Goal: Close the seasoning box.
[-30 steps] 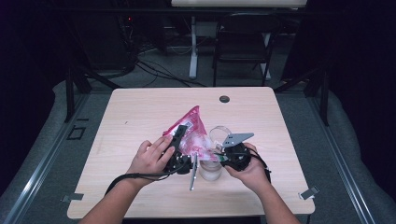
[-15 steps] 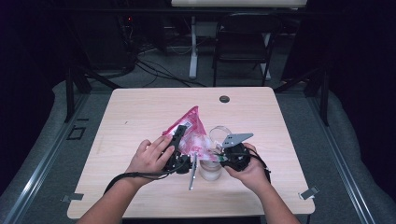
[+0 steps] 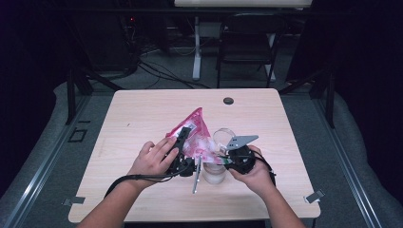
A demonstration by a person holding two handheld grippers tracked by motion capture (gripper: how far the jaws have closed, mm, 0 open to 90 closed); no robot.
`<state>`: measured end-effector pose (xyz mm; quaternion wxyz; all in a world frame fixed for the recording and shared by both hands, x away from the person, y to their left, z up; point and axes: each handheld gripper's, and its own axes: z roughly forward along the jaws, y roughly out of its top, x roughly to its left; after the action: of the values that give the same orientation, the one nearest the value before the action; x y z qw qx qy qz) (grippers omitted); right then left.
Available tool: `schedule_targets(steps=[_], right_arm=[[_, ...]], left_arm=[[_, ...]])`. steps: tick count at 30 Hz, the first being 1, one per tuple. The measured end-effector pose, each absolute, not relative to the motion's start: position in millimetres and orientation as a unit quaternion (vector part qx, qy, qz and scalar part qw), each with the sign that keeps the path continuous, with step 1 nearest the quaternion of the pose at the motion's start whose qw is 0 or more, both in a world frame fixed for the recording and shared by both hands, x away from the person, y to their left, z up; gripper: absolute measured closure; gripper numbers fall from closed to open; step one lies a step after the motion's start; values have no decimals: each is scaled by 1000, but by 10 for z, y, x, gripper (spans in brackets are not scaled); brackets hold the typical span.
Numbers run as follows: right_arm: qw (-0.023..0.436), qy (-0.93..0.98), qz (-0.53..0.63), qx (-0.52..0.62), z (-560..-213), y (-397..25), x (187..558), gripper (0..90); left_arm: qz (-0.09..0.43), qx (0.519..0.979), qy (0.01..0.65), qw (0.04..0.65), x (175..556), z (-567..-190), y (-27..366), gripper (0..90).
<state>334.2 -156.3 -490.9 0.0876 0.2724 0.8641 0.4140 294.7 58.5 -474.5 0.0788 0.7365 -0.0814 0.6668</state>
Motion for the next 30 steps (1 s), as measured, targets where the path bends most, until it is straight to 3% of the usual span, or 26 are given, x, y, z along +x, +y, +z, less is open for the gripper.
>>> schedule_targets(steps=[30], right_arm=[[87,863,414,274,-4902,-1577,3346,900]], left_arm=[[662,738,-119,55,2946,-4673,543,660]])
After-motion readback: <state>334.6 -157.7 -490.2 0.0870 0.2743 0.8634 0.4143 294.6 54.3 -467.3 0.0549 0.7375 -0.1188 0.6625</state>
